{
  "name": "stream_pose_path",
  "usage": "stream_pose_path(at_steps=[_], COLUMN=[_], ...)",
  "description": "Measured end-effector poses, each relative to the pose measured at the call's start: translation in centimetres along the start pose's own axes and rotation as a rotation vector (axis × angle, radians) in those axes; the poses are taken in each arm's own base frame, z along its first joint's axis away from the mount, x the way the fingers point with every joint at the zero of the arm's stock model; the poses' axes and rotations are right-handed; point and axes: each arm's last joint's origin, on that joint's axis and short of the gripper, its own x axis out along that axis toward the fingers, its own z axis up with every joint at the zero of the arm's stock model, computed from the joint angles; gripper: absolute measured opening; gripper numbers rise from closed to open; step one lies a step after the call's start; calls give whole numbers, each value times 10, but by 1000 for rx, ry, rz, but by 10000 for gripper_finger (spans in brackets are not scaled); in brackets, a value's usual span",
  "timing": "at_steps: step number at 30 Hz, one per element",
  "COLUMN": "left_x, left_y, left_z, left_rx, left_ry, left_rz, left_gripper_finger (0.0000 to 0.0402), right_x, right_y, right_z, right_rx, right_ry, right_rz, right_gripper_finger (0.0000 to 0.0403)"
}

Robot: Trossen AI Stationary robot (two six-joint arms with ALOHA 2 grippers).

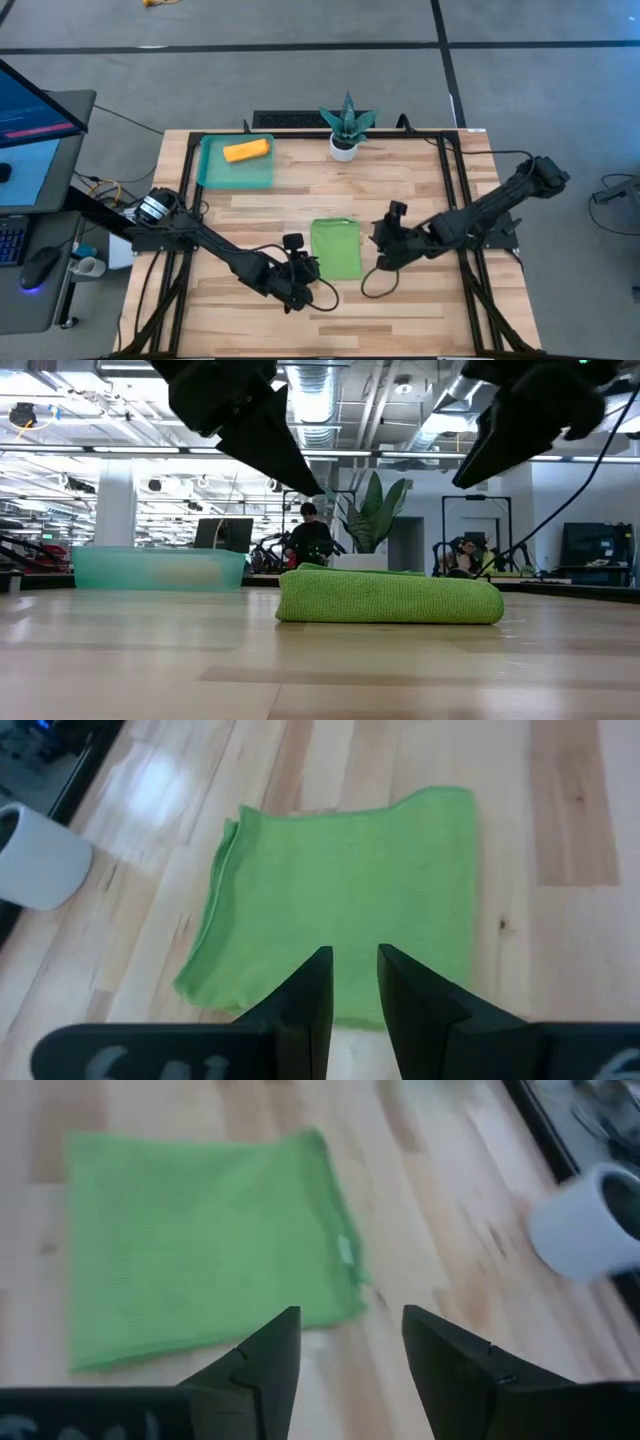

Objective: Roll microfiber towels into tight, uniform cylinder then place into a basket
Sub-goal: Roll the light green microfiber cloth

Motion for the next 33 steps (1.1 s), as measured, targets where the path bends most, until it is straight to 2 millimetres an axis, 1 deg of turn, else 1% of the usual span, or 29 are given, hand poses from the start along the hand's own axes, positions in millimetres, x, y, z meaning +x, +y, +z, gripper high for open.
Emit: stream_pose_path(at_steps=[3, 7, 10, 18, 22, 25, 27, 33], left_x=[2, 5, 6, 3, 3, 9, 14, 23], left_y=[1, 5, 6, 2, 1, -2, -3, -2], left_z=[3, 5, 5, 4, 4, -3, -11, -24], left_rx=[-11, -26, -32, -5, -16, -31, -26, -88], left_ry=[-16, -18, -19, -25, -38, -86, -110, -166], left_rz=[-3, 5, 6, -3, -8, -22, -29, -46], left_gripper_finger=[74, 74, 74, 74, 74, 74, 74, 74], right_x=[-2, -2, 3, 25, 30, 36, 44, 67], right_y=[9, 23, 32, 48, 62, 73, 80, 96], right_z=[-2, 2, 6, 3, 3, 2, -1, -11], right_rx=[-34, -13, -13, -23, -46, -41, -53, -68], right_ry=[-53, -119, -158, -147, -169, -192, -183, -179], right_rz=[39, 81, 102, 101, 186, 210, 210, 207], right_gripper_finger=[198, 196, 198, 193, 185, 178, 172, 141])
